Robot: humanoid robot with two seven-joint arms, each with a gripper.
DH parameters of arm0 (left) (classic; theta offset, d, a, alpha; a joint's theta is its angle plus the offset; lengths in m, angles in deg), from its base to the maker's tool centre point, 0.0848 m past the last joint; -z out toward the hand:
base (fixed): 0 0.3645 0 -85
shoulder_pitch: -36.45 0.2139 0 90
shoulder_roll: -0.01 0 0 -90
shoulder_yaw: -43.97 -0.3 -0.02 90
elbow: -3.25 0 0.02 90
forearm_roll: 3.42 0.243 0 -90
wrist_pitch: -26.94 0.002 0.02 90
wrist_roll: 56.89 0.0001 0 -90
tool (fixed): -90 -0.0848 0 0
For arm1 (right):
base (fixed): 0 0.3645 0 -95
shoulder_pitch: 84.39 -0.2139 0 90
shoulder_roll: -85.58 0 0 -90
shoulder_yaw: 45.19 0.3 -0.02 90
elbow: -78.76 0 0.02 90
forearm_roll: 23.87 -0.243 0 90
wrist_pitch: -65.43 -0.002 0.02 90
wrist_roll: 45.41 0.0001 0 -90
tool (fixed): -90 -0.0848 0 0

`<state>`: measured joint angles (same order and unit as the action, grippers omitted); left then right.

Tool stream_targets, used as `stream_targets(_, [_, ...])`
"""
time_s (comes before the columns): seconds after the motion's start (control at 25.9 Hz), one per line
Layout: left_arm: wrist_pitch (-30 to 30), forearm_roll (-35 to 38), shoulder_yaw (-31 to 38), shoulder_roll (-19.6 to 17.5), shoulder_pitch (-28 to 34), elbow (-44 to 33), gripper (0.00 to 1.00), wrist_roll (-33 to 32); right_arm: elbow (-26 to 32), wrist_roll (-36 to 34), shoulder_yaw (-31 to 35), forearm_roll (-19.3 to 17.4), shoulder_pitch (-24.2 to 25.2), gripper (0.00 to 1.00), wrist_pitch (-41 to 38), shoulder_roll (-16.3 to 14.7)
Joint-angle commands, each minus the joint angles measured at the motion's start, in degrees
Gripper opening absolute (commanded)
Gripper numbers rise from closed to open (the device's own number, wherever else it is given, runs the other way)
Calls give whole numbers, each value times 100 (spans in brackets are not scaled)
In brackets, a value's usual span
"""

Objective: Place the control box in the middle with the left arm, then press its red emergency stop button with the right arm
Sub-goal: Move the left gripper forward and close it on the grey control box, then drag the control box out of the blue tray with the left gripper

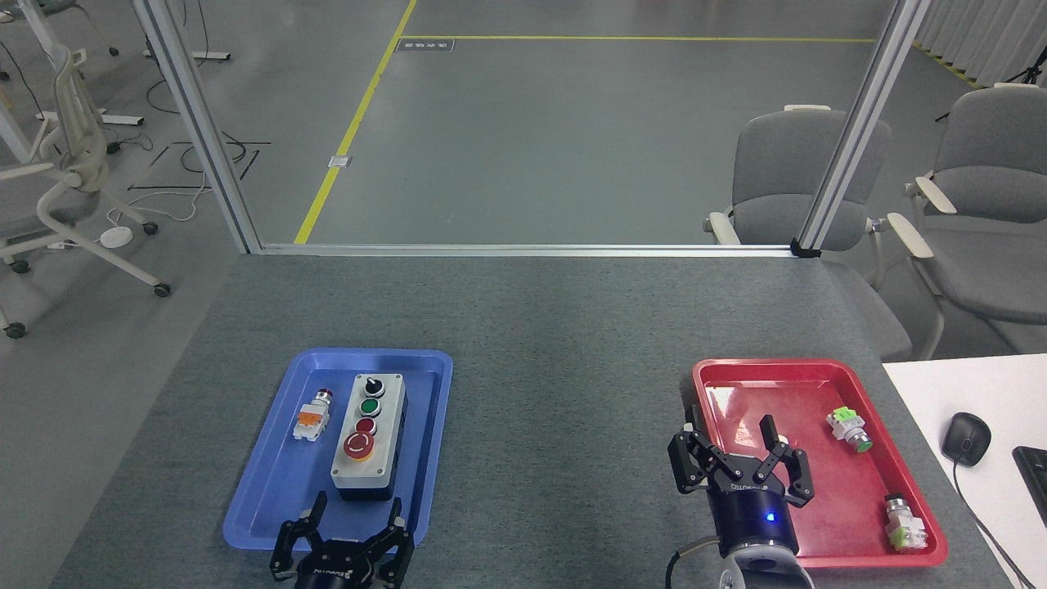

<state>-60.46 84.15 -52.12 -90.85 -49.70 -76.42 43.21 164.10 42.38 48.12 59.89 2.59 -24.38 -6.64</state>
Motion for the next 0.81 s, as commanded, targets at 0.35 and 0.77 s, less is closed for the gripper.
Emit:
stream_targets(0.35, [346, -12, -15, 139, -526, 856, 99, -148, 18, 2, 12, 0, -6, 98, -1, -6])
stream_targets(0.77, [443, -73, -6, 148, -1062, 1428, 99, -351, 18, 2, 21, 0, -6, 98, -1, -6])
